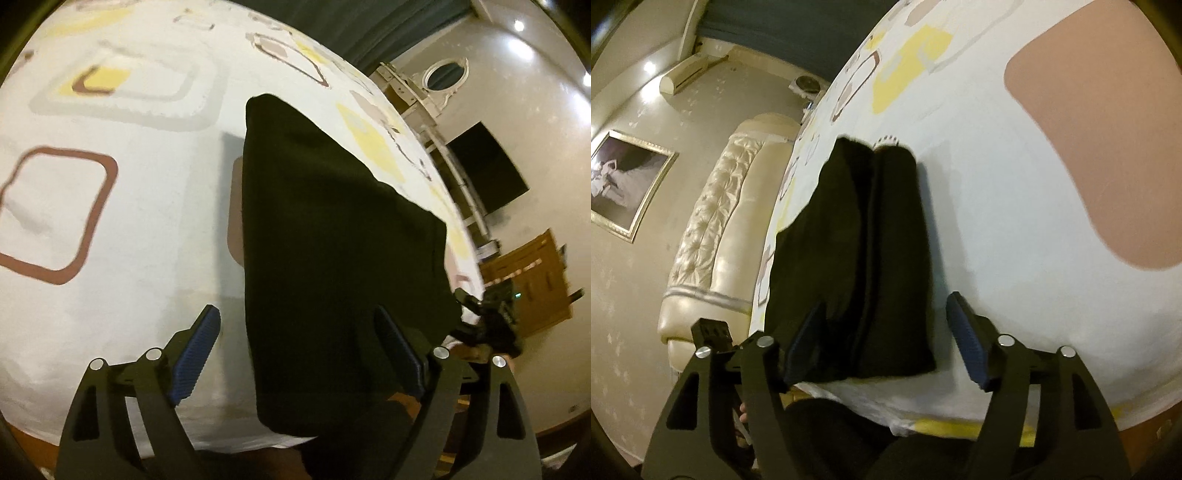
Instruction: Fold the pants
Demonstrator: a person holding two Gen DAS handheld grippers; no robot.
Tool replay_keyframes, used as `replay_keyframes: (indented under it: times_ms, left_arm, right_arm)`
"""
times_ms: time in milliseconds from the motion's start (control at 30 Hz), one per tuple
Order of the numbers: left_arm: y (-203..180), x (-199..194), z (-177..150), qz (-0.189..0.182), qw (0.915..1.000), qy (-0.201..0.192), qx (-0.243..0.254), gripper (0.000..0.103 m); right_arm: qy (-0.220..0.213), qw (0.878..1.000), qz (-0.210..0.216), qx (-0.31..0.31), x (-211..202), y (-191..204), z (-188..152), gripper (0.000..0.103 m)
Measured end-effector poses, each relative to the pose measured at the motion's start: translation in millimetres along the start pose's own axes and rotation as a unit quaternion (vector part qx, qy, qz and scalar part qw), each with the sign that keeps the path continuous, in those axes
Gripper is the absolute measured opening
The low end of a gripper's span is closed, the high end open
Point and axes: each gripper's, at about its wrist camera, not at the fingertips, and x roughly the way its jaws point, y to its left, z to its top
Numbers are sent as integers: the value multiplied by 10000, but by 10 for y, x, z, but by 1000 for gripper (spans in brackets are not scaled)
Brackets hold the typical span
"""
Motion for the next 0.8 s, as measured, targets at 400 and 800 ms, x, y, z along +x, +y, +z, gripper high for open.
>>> replay_keyframes:
  times_ms: [400, 800]
  left_arm:
    - [221, 417, 642, -515, 9977, 231, -381, 85]
    - [146, 603, 810, -339, 9986, 369, 177, 43]
  right_arm:
    - [7, 10000, 66, -15, 506, 101, 669, 76]
    - [255, 9995, 60, -197, 712, 80, 808, 40]
